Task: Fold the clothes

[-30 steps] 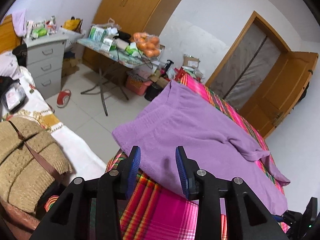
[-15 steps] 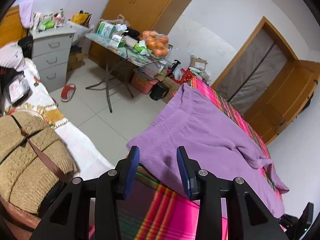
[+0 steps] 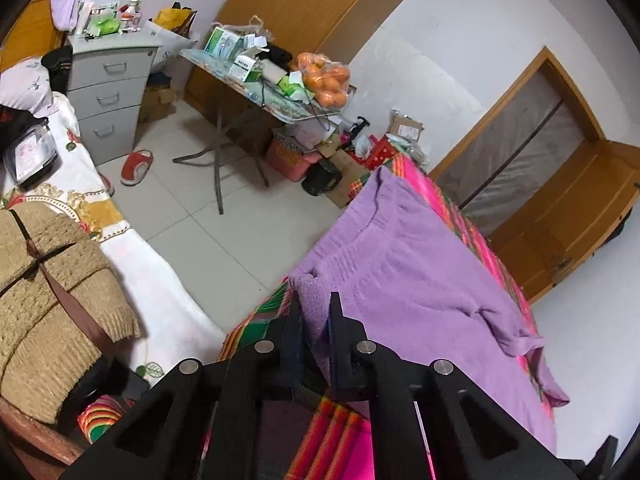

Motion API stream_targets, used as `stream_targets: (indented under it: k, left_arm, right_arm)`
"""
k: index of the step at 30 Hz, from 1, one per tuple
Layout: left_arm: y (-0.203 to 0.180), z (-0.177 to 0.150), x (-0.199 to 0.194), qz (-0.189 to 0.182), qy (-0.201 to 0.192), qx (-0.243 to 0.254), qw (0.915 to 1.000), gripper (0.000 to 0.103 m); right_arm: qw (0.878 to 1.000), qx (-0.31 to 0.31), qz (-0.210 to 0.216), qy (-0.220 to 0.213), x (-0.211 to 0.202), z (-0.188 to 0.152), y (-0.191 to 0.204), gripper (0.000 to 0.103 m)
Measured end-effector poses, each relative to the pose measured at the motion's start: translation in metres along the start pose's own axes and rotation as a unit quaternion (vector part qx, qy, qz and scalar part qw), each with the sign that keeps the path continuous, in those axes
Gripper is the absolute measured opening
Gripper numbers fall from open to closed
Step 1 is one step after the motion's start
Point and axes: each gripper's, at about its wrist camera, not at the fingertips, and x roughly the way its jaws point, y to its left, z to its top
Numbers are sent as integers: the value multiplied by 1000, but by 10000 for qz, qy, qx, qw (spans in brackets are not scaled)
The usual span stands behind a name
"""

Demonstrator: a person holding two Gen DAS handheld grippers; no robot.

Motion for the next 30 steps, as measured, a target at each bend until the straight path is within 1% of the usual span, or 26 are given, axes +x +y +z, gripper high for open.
stream_targets:
  k: [3,6,12,16,19,21,23,24,25,27,28,29,30]
  left_arm:
    - [2,5,-14,-181,-115,-26,9998,9]
    - [1,8,-30,-241,-206,40,9995,9]
    - [1,0,-48,-60,-193,298,9994,9]
    - [11,-5,-46,95,-107,298,9995,9]
    - [14,-6,-45,180,-87,290,9994,9]
    - [17,-7,-45,237,-74,285,9993,9]
    - [19,-8,-44,294,-60,279,9992,11]
    - [20,-9,-44,323,-54,277,9991,11]
    - [21,-9,-43,351,-47,274,9990,14]
    - [23,-10,-43,408,-34,269,9988,17]
    - [25,-11,-43,437,-27,266,9987,18]
    - [20,-12,-44,436,-49,318,9985,18]
    - [12,-14,-45,425,-82,392,9983,17]
  right_arm:
    - [9999,-48,104,-58,-12,2,2,3]
    - [9996,-97,223,-111,-26,3,3,3]
    - [9982,-113,576,-89,-46,-5,12,3]
    - [9965,-46,836,31,-41,-13,20,3]
    - [9956,18,929,133,-32,-17,23,3]
    - [9953,92,953,108,-31,-18,22,3]
    - [9943,266,1033,60,-33,-19,15,7]
    - [9934,389,1076,3,-37,-19,10,7]
    - [9927,502,1097,-74,-42,-19,4,7]
    - [9911,812,1001,-326,-57,-21,-15,11]
    - [9899,994,911,-433,-64,-25,-25,17]
    - [9884,1208,751,-535,-72,-32,-39,23]
    - [9868,1405,549,-594,-79,-39,-51,24]
